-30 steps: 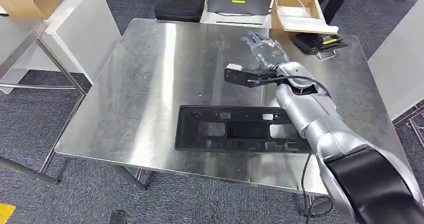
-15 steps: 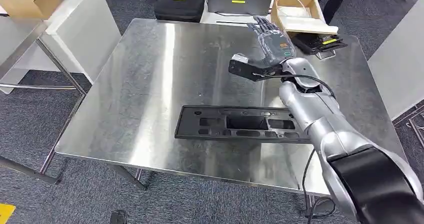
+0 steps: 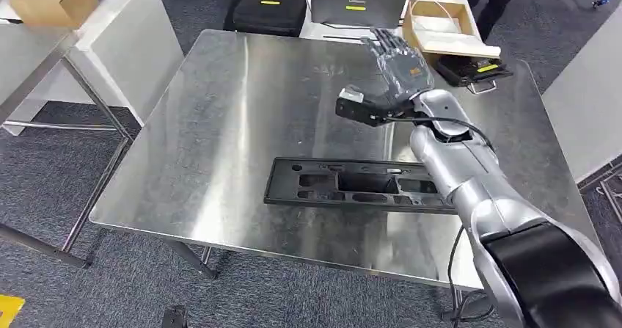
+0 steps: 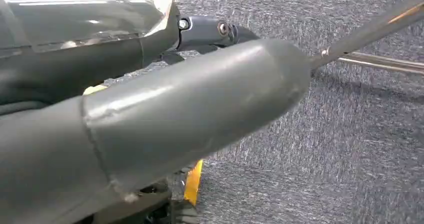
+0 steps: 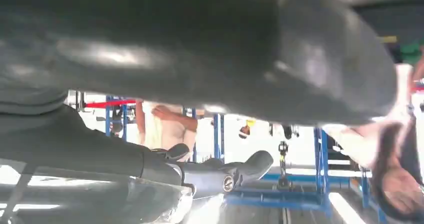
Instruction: Take the parts from the cabinet and place them on the table.
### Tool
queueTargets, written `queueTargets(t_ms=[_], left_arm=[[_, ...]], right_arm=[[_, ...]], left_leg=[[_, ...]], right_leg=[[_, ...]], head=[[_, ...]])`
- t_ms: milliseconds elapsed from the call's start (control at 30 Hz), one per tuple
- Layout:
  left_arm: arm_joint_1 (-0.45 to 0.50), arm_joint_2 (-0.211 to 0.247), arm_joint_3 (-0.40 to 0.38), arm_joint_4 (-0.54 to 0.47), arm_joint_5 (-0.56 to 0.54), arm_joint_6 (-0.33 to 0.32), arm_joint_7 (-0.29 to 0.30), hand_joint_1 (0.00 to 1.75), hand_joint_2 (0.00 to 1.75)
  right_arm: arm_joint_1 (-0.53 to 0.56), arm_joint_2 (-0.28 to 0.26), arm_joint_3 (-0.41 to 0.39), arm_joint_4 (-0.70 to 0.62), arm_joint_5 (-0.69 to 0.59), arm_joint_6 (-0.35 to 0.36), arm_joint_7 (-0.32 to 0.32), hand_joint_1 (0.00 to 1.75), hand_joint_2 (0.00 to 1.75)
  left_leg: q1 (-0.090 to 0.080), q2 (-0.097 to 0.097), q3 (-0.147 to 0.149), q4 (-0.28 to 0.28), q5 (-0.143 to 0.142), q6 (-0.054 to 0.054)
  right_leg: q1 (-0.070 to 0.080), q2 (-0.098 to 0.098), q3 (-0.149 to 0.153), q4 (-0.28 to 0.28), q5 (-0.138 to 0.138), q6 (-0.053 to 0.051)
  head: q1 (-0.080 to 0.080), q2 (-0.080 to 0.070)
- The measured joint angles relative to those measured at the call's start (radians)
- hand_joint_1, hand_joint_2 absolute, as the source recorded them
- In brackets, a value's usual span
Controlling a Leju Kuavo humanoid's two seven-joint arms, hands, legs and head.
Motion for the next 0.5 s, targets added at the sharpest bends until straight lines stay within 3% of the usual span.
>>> queueTargets(t_ms=[33,67,100,133,167,200,267,300,333,400,467,500], left_arm=[[0.002,0.000,0.000,0.000,0.000,-0.001,0.001,0.00,0.00],[0.003,-0.001,0.000,0.000,0.000,-0.001,0.001,0.00,0.00],[0.003,-0.001,0.000,0.000,0.000,-0.001,0.001,0.00,0.00],[0.003,0.000,0.000,0.000,0.000,-0.001,0.001,0.00,0.00],[0.002,0.003,0.000,0.000,0.000,-0.001,0.001,0.00,0.00],[0.001,0.002,0.000,0.000,0.000,-0.001,0.002,0.00,0.00],[0.005,0.001,0.000,0.000,0.000,-0.001,0.002,0.00,0.00],[0.008,0.002,0.000,0.000,0.000,-0.001,0.003,0.00,0.00],[0.009,0.003,0.000,0.000,0.000,-0.001,0.003,0.00,0.00],[0.005,0.003,0.000,0.000,0.000,-0.001,0.003,0.00,0.00],[0.004,0.003,0.000,0.000,-0.001,-0.001,0.003,0.00,0.00],[0.005,0.002,0.000,0.000,-0.001,-0.001,0.003,0.00,0.00]], right_arm=[[0.006,-0.001,0.002,0.000,0.001,-0.001,0.001,0.00,0.00],[0.008,-0.002,0.003,-0.002,0.002,-0.002,0.001,0.00,0.00],[0.008,-0.003,0.005,-0.003,0.002,-0.002,0.002,0.00,0.00],[0.006,-0.005,0.005,-0.003,0.002,-0.002,0.002,0.00,0.00],[0.006,-0.009,0.006,-0.003,0.002,-0.002,0.002,0.00,0.00],[0.008,-0.002,0.008,-0.006,0.003,-0.003,0.001,0.00,0.00],[0.014,-0.005,0.010,-0.009,0.004,-0.004,0.002,0.00,0.00],[0.013,-0.005,0.010,-0.010,0.003,-0.004,0.002,0.00,0.00],[0.011,-0.002,0.011,-0.012,0.003,-0.004,0.002,0.00,0.00],[0.009,0.001,0.012,-0.017,0.003,-0.004,0.001,0.00,0.00],[0.012,0.000,0.013,-0.017,0.006,-0.004,0.002,0.00,0.00],[0.013,0.000,0.014,-0.017,0.009,-0.004,0.003,0.00,0.00]], left_leg=[[0.004,-0.008,0.001,0.002,-0.002,-0.004],[0.009,-0.017,0.000,0.009,-0.007,-0.012],[0.016,-0.026,-0.003,0.024,-0.015,-0.024],[0.020,-0.034,-0.008,0.045,-0.029,-0.040],[0.014,-0.041,-0.026,0.062,-0.041,-0.055],[0.017,-0.045,-0.030,0.078,-0.045,-0.060],[0.023,-0.056,-0.037,0.072,-0.041,-0.064],[0.025,-0.058,-0.039,0.075,-0.044,-0.067],[0.028,-0.044,-0.041,0.087,-0.055,-0.070],[0.026,0.001,-0.096,0.193,-0.104,-0.075],[0.026,0.015,-0.191,0.357,-0.161,-0.077],[0.026,0.016,-0.221,0.396,-0.162,-0.075]], right_leg=[[-0.006,0.000,0.012,-0.022,0.012,0.011],[-0.014,0.000,0.050,-0.090,0.042,0.028],[-0.021,0.002,0.104,-0.190,0.080,0.046],[-0.033,0.016,0.152,-0.282,0.102,0.061],[-0.022,0.040,0.166,-0.272,0.082,0.055],[-0.024,0.030,0.155,-0.273,0.081,0.036],[-0.012,0.016,0.150,-0.258,0.075,0.020],[-0.015,0.011,0.149,-0.259,0.075,0.013],[-0.018,0.007,0.152,-0.261,0.075,0.005],[-0.015,-0.003,0.156,-0.261,0.071,-0.003],[-0.005,-0.018,0.158,-0.261,0.066,-0.013],[-0.001,-0.026,0.158,-0.261,0.065,-0.015]], head=[[0.000,0.000],[0.000,0.000],[0.000,0.000],[0.002,0.000],[0.004,0.000],[0.001,0.000],[0.003,0.000],[0.001,0.000],[0.000,0.000],[-0.005,0.000],[-0.005,0.000],[-0.006,0.000]])
